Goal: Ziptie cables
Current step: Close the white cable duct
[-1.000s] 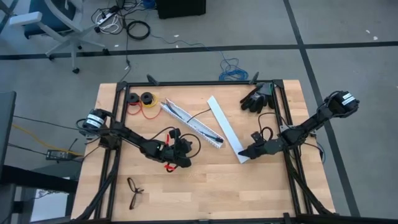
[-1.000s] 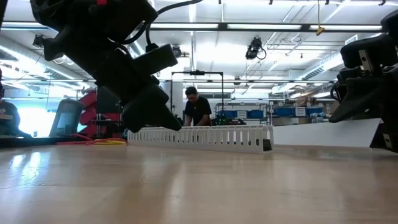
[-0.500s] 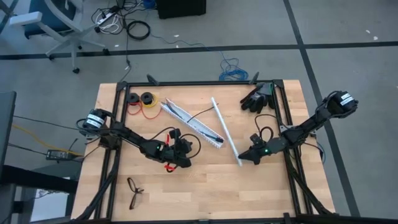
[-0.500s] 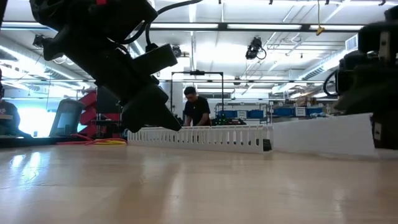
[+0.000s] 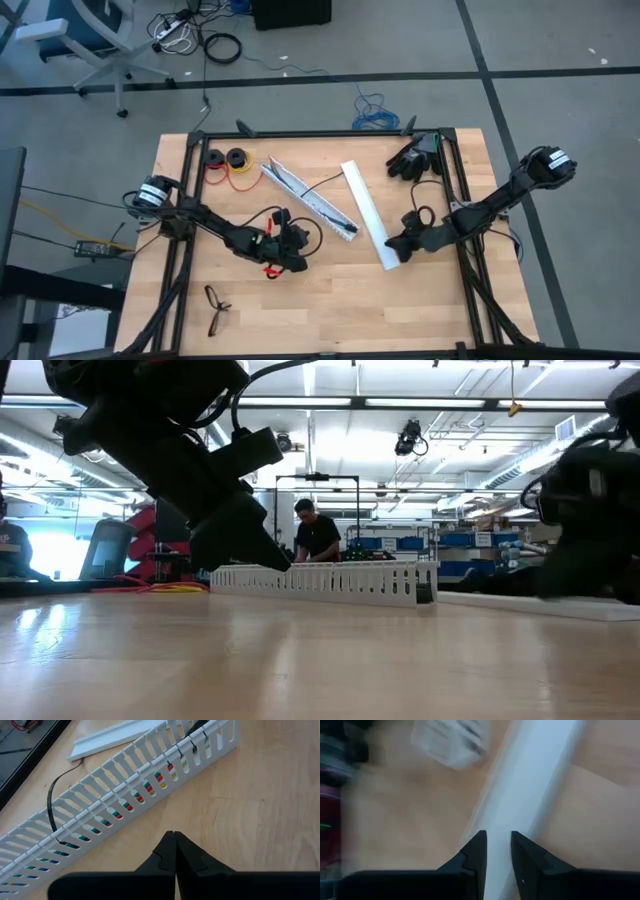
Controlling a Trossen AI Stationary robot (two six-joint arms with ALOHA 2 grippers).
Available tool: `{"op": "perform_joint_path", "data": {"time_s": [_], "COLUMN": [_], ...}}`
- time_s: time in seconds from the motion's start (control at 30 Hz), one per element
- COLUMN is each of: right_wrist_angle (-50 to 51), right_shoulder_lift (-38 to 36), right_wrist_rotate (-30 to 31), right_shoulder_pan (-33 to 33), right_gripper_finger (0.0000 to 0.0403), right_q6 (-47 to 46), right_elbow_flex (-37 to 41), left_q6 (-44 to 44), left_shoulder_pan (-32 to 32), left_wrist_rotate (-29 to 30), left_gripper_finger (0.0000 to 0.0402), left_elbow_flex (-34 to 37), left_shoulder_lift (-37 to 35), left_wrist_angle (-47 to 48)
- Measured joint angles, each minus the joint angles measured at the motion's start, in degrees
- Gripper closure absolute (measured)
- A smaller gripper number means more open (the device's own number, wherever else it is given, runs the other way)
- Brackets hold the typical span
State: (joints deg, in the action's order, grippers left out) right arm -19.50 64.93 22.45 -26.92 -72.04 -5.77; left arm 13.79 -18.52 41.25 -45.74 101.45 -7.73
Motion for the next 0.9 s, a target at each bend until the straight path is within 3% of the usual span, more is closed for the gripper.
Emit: {"op": "perform_joint_path", "data": {"time_s": [0.1,0.27,0.37,0.57,0.77,0.9], "right_wrist_angle": [16.7,58.3,72.6,86.8,102.4,108.3], "right_shoulder_lift": [0.1,1.6,4.0,15.6,36.9,49.1], "right_wrist_rotate": [2.5,6.8,11.8,15.0,5.5,6.7], "right_shoulder_pan": [-0.9,-4.4,-8.9,-19.7,-26.3,-27.0], "right_gripper_finger": [0.0328,0.0328,0.0327,0.0326,0.0326,0.0326], "right_q6": [0.5,-8.5,-13.1,-27.5,-47.1,-53.8], "right_elbow_flex": [-7.9,-26.1,-36.1,-50.3,-62.8,-69.1], "left_q6": [0.0,-0.1,-0.1,0.3,0.3,0.1], "left_shoulder_pan": [0.0,0.0,0.0,-0.2,-1.6,-2.5], "left_wrist_rotate": [0.0,0.0,0.7,2.7,5.8,5.8], "left_gripper_finger": [0.04,0.04,0.04,0.04,0.04,0.04], "left_elbow_flex": [0.0,0.0,0.0,0.0,0.0,0.0], "left_shoulder_lift": [0.0,0.0,-0.2,-3.8,-8.9,-9.5], "left_wrist_angle": [0.0,0.2,1.0,4.6,6.5,6.4]}}
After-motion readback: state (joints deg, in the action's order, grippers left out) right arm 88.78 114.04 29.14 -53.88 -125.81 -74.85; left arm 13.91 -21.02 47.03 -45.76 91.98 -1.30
